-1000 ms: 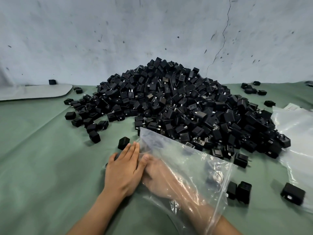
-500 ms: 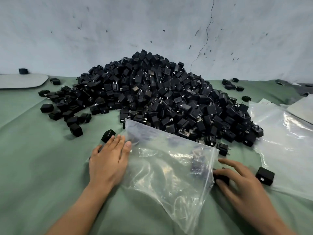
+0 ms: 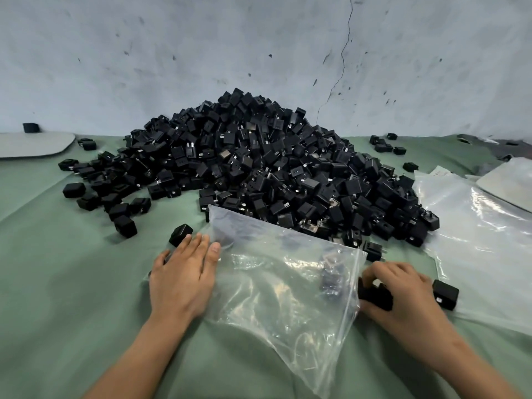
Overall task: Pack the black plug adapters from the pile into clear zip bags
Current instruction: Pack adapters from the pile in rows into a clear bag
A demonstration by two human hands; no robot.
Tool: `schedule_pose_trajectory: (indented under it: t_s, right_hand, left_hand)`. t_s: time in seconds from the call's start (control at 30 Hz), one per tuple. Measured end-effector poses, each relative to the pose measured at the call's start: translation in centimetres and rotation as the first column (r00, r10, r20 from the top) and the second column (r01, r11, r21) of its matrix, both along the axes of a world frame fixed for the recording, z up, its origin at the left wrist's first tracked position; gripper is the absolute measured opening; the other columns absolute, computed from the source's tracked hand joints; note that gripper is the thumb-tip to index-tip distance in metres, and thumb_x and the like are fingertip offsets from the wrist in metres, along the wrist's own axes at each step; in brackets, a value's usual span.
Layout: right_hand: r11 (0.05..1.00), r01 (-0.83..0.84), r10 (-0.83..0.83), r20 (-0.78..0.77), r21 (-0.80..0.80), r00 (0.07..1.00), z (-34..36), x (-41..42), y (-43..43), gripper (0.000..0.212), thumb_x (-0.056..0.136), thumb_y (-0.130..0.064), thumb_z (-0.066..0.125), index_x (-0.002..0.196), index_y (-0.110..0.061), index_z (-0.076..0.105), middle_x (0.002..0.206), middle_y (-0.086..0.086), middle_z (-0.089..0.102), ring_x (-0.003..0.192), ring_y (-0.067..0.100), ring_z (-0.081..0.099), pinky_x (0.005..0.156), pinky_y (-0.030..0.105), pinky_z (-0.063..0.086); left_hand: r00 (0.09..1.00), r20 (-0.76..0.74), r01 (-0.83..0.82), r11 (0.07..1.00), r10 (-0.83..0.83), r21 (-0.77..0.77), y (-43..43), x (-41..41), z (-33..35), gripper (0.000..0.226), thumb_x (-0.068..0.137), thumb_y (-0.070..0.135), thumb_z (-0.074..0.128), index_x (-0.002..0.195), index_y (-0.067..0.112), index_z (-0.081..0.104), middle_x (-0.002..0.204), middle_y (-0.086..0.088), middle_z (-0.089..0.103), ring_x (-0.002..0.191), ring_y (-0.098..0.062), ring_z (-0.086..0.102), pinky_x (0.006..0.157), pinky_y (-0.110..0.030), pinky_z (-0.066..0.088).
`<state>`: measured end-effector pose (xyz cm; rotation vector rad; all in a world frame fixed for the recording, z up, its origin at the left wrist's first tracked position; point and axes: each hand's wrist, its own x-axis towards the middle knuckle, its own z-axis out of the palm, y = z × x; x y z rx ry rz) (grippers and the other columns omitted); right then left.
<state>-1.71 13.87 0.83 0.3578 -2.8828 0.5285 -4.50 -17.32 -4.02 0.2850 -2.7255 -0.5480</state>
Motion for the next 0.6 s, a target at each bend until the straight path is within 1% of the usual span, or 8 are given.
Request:
schedule_pose_trajectory:
  t_s: [0.07, 0.17, 0.27, 0.33, 0.4, 0.43, 0.57, 0.6]
  right_hand:
    - [0.989, -0.036, 0.037, 0.006, -0.142, 0.999, 0.9, 1.0, -0.1, 0.032, 0.065, -0.031, 0.083, 0.082, -0.038, 0.057, 0.077, -0.015, 0.061, 0.084, 0.013, 0.056, 0.074, 0.029, 0.044]
    - [0.915, -0.114, 0.223, 0.251, -0.386, 0.942, 1.7, 2.4, -1.4, 0.026, 0.067, -0.042, 0.079, 0.089, -0.046, 0.066, 0.071, -0.009, 0.071, 0.059, 0.005, 0.059, 0.058, 0.013, 0.043]
    - [0.756, -0.060, 0.352, 0.328, -0.652, 0.877, 1.1, 2.3, -2.7, 0.024, 0.065, -0.024, 0.078, 0.089, -0.022, 0.076, 0.079, 0.001, 0.073, 0.055, 0.012, 0.064, 0.055, 0.022, 0.053]
    - [0.663, 0.011, 0.370, 0.339, -0.749, 0.865, 0.5, 1.6, -3.4, 0.022, 0.068, -0.008, 0.077, 0.088, -0.016, 0.077, 0.079, 0.003, 0.074, 0.057, 0.010, 0.067, 0.054, 0.017, 0.052]
    - [0.620, -0.014, 0.431, 0.326, -0.784, 0.841, 0.4, 0.8, -4.9, 0.025, 0.071, -0.008, 0.075, 0.092, -0.020, 0.076, 0.090, 0.001, 0.075, 0.076, 0.014, 0.071, 0.065, 0.018, 0.054]
    - [0.637, -0.075, 0.468, 0.307, -0.767, 0.829, 0.4, 0.2, -5.9, 0.026, 0.074, -0.009, 0.074, 0.096, -0.023, 0.073, 0.095, -0.002, 0.074, 0.082, 0.014, 0.071, 0.070, 0.019, 0.054]
    - [0.791, -0.282, 0.480, 0.264, -0.544, 0.837, -0.9, -2.7, -10.9, 0.030, 0.088, -0.011, 0.064, 0.105, -0.034, 0.055, 0.097, -0.003, 0.067, 0.084, 0.012, 0.067, 0.072, 0.021, 0.055]
    - [0.811, -0.304, 0.472, 0.251, -0.500, 0.845, -1.1, -3.5, -12.2, 0.028, 0.090, -0.013, 0.062, 0.109, -0.032, 0.054, 0.097, -0.004, 0.065, 0.083, 0.010, 0.065, 0.072, 0.017, 0.054]
  left_hand:
    - [1.000, 0.007, 0.002, 1.000, -0.002, -0.002, 0.0, 0.0, 0.0, 0.091, 0.081, 0.067, -0.009, 0.145, 0.026, 0.041, 0.153, 0.011, 0.035, 0.144, -0.002, 0.020, 0.117, -0.033, 0.012]
    - [1.000, 0.012, 0.002, 1.000, -0.002, -0.006, -0.1, -0.1, 0.0, 0.085, 0.084, 0.063, -0.005, 0.145, 0.026, 0.041, 0.153, 0.011, 0.035, 0.144, -0.002, 0.019, 0.117, -0.033, 0.012]
    - [1.000, 0.022, 0.005, 1.000, -0.005, -0.010, 0.0, 0.0, 0.1, 0.083, 0.085, 0.062, -0.004, 0.146, 0.026, 0.040, 0.153, 0.012, 0.034, 0.144, -0.002, 0.019, 0.117, -0.033, 0.011]
    - [1.000, 0.027, 0.005, 1.000, -0.004, -0.010, 0.0, 0.0, 0.1, 0.083, 0.085, 0.062, -0.005, 0.146, 0.027, 0.039, 0.154, 0.012, 0.033, 0.145, -0.002, 0.018, 0.117, -0.033, 0.011]
    - [1.000, 0.025, 0.003, 1.000, -0.002, -0.012, 0.0, 0.0, 0.2, 0.083, 0.085, 0.062, -0.006, 0.147, 0.028, 0.038, 0.154, 0.012, 0.032, 0.145, -0.002, 0.018, 0.118, -0.033, 0.011]
    - [1.000, 0.021, 0.002, 1.000, -0.002, -0.015, 0.0, 0.0, 0.2, 0.083, 0.085, 0.062, -0.006, 0.147, 0.028, 0.036, 0.154, 0.012, 0.032, 0.144, -0.002, 0.018, 0.118, -0.033, 0.011]
    - [1.000, 0.030, 0.009, 1.000, -0.008, -0.028, -0.1, 0.0, 0.2, 0.088, 0.081, 0.065, -0.014, 0.148, 0.030, 0.032, 0.154, 0.014, 0.030, 0.145, -0.002, 0.017, 0.118, -0.034, 0.012]
    - [0.999, 0.033, 0.010, 1.000, -0.009, -0.028, -0.1, 0.0, 0.3, 0.089, 0.080, 0.065, -0.015, 0.148, 0.031, 0.031, 0.154, 0.014, 0.030, 0.145, -0.002, 0.017, 0.118, -0.034, 0.012]
